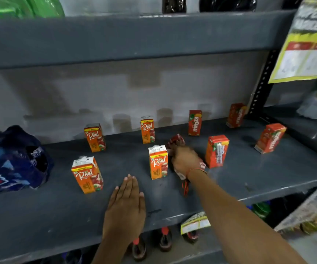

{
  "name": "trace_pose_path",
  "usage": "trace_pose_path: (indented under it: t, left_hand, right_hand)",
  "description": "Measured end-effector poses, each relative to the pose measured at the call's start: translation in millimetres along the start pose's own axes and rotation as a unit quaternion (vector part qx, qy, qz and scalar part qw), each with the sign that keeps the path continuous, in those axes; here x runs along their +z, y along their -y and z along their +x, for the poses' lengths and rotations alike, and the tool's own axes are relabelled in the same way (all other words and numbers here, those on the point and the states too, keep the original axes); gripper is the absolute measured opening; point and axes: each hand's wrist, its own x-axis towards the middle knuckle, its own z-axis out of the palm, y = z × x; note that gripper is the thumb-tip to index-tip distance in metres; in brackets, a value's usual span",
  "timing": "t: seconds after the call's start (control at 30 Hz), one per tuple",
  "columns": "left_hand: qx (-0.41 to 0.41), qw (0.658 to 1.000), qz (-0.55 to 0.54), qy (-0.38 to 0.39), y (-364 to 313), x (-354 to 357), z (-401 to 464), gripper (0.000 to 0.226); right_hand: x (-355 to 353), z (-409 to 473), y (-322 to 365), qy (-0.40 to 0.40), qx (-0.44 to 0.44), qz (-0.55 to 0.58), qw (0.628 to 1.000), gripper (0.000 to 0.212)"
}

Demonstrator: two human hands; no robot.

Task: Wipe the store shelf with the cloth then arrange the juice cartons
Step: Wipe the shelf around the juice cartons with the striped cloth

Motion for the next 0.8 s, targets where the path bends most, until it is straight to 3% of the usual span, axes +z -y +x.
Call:
trace_pose_path:
  t: [0.37,0.5,0.6,0.8]
  left_hand:
    - [0.062,0.998,-0.001,0.0,19,-11,-45,0.057]
    - [0.081,0.996,-0.017,-0.015,29,-17,-57,0.056]
    - [0.086,0.996,-0.028,-0.009,33,-19,-59,0.057]
    - [0.081,0.994,-0.075,-0.025,49,-35,-75,0.048]
  right_hand:
    - [-12,-123,4,-0.017,0.026,-0.107,0.994,0.06]
    - [-34,-183,14,0.045,0.007,-0.147,0.988,0.053]
    - [-69,-210,21,0.148,0.02,-0.084,0.985,0.049]
    - [-64,-214,42,0.089,0.001,0.074,0.993,0.052]
